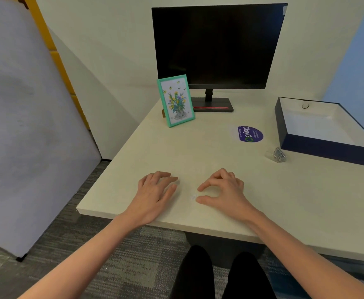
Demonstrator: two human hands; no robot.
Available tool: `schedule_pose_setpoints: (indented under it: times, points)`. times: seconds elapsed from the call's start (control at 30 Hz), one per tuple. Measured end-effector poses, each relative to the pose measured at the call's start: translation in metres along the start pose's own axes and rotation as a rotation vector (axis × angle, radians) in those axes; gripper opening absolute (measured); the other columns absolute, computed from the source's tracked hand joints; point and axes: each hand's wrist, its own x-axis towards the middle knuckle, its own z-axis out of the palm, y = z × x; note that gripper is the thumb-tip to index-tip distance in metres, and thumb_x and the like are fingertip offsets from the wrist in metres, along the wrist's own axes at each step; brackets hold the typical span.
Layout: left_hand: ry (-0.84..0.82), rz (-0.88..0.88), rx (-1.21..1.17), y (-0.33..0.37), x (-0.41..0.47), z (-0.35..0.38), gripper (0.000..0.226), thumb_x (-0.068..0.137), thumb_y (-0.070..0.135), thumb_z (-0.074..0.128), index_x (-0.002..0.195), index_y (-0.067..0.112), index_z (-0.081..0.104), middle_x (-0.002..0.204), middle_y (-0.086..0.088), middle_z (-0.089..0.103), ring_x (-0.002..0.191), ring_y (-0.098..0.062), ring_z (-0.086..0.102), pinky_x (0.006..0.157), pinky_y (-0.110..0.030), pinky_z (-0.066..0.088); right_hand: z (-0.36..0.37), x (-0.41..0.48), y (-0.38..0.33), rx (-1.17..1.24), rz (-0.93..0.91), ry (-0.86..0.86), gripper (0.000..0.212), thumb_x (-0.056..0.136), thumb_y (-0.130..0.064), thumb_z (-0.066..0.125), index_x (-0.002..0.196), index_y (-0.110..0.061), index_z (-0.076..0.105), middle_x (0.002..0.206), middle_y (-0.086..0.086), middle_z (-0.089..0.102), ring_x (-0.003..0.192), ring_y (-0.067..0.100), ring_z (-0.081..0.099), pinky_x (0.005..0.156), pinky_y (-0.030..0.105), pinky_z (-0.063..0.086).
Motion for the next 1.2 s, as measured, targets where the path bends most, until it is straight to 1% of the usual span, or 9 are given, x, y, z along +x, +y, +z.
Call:
schedule_pose_setpoints:
  times: [0.13,0.37,0.47,0.53,0.63,0.77,0.9,1.03,1.2]
  points:
    - [0.013,0.014,-0.007,0.0,-0.001,0.0,0.064,0.09,0.059,0.009,0.13,0.034,0.051,0.132,0.013,0.045,0.127,-0.001,0.034,0.111,-0.027,0.014,0.005,0.005,-0.003,0.04,0.002,0.03,0.019,0.066,-0.052,0.077,0.079,-0.038,0.072,0.097,-0.016,0.046,0.104,0.004,0.041,0.102,0.034,0.022]
    - [0.034,0.032,-0.012,0.001,0.001,0.0,0.061,0.09,0.058,0.011,0.125,0.034,0.056,0.128,0.014,0.046,0.124,-0.001,0.035,0.108,-0.025,0.015,0.013,0.014,-0.008,0.078,0.004,0.029,0.01,0.067,-0.042,0.079,0.07,-0.035,0.072,0.096,-0.012,0.05,0.101,0.006,0.044,0.102,0.036,0.023]
    - [0.035,0.053,0.044,0.006,0.001,0.002,0.054,0.09,0.058,0.021,0.124,0.034,0.056,0.112,0.014,0.047,0.109,-0.005,0.041,0.098,-0.025,0.023,0.014,0.014,-0.008,0.072,-0.016,0.019,0.009,0.071,-0.039,0.078,0.07,-0.034,0.07,0.099,-0.011,0.048,0.103,0.005,0.042,0.107,0.037,0.021]
    - [0.041,0.072,0.063,0.011,0.002,0.005,0.043,0.089,0.055,0.038,0.121,0.034,0.059,0.099,0.014,0.045,0.097,-0.005,0.04,0.089,-0.026,0.028,0.013,0.014,-0.008,0.045,-0.023,-0.012,0.011,0.075,-0.039,0.074,0.07,-0.036,0.065,0.103,-0.011,0.046,0.105,0.006,0.039,0.111,0.04,0.017]
    - [0.011,0.043,-0.092,0.018,0.007,0.01,0.032,0.085,0.047,0.059,0.114,0.034,0.064,0.09,0.014,0.049,0.092,-0.006,0.048,0.09,-0.031,0.036,0.011,0.015,-0.009,0.015,-0.027,-0.07,0.011,0.08,-0.039,0.07,0.073,-0.036,0.061,0.105,-0.011,0.042,0.105,0.004,0.032,0.114,0.045,0.011]
    - [-0.011,-0.02,-0.325,0.019,0.018,0.008,0.027,0.076,0.042,0.068,0.101,0.033,0.07,0.083,0.012,0.056,0.083,-0.004,0.058,0.093,-0.044,0.044,0.004,0.015,-0.008,0.073,-0.028,-0.123,0.005,0.082,-0.036,0.068,0.084,-0.036,0.064,0.107,-0.01,0.041,0.107,0.004,0.031,0.115,0.042,0.01]
    - [-0.069,0.001,-0.338,0.017,0.026,0.009,0.02,0.074,0.037,0.074,0.093,0.036,0.072,0.081,0.012,0.058,0.077,-0.002,0.058,0.092,-0.045,0.045,-0.004,0.013,-0.003,0.137,-0.033,-0.186,0.012,0.085,-0.028,0.065,0.094,-0.037,0.064,0.107,-0.006,0.044,0.107,0.006,0.035,0.116,0.044,0.011]
    - [-0.175,-0.017,-0.356,0.017,0.037,0.004,0.026,0.065,0.045,0.072,0.089,0.037,0.069,0.077,0.012,0.06,0.072,-0.003,0.058,0.092,-0.048,0.045,-0.008,0.012,0.001,0.131,-0.026,-0.18,0.016,0.086,-0.023,0.063,0.095,-0.035,0.065,0.105,-0.005,0.047,0.105,0.005,0.036,0.114,0.041,0.017]
    - [-0.289,-0.009,-0.368,0.017,0.047,0.0,0.022,0.064,0.044,0.073,0.085,0.038,0.07,0.072,0.02,0.059,0.066,0.005,0.053,0.096,-0.047,0.042,-0.007,0.012,0.003,0.128,0.002,-0.146,0.015,0.085,-0.024,0.066,0.099,-0.03,0.067,0.092,-0.015,0.042,0.105,0.008,0.04,0.109,0.034,0.024]
